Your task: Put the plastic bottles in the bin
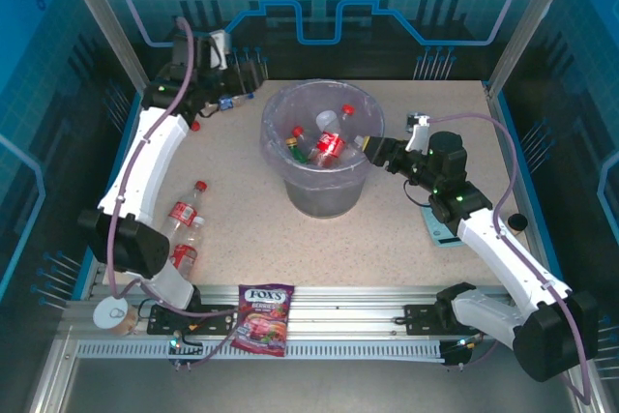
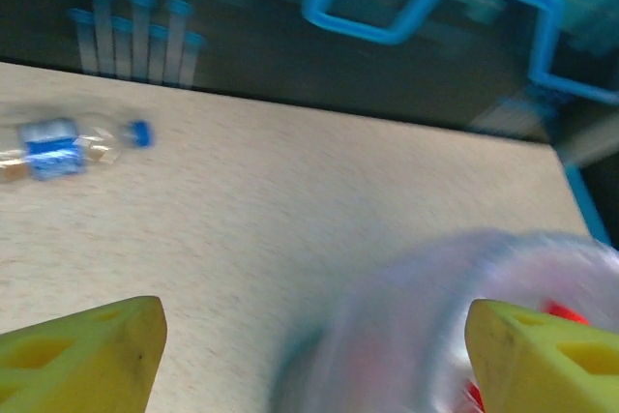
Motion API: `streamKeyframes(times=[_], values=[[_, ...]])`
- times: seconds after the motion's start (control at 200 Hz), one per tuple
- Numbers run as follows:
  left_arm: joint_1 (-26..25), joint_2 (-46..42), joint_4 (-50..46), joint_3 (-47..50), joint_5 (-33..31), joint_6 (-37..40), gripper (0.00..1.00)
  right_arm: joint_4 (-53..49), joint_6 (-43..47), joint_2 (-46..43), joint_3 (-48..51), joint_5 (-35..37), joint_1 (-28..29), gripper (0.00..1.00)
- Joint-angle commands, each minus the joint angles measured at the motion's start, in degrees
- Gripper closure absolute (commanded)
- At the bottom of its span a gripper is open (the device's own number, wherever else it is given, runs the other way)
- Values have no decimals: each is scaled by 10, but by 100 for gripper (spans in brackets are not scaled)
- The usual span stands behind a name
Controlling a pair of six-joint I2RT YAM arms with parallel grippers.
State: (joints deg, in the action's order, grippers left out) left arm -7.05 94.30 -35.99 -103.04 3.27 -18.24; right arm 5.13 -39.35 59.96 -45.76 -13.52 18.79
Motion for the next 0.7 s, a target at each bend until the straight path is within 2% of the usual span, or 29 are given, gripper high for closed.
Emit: streamKeyframes(times=[0.0, 0.1, 0.305, 0.49, 0.695], values=[[45, 44, 57, 28, -68, -55, 15, 2, 12, -17, 2, -5, 2, 40], [77, 110, 76, 11, -119, -75, 12, -9, 13, -27, 3, -1, 1, 40], [119, 268, 41, -92, -166, -103, 11, -16, -3, -48, 15, 3, 2, 40], [143, 338, 31, -157, -212, -108, 10, 69, -57, -58, 53, -1, 13, 40], [158, 387, 23, -204, -233, -114, 10, 22, -33, -66, 35, 14, 13, 40]])
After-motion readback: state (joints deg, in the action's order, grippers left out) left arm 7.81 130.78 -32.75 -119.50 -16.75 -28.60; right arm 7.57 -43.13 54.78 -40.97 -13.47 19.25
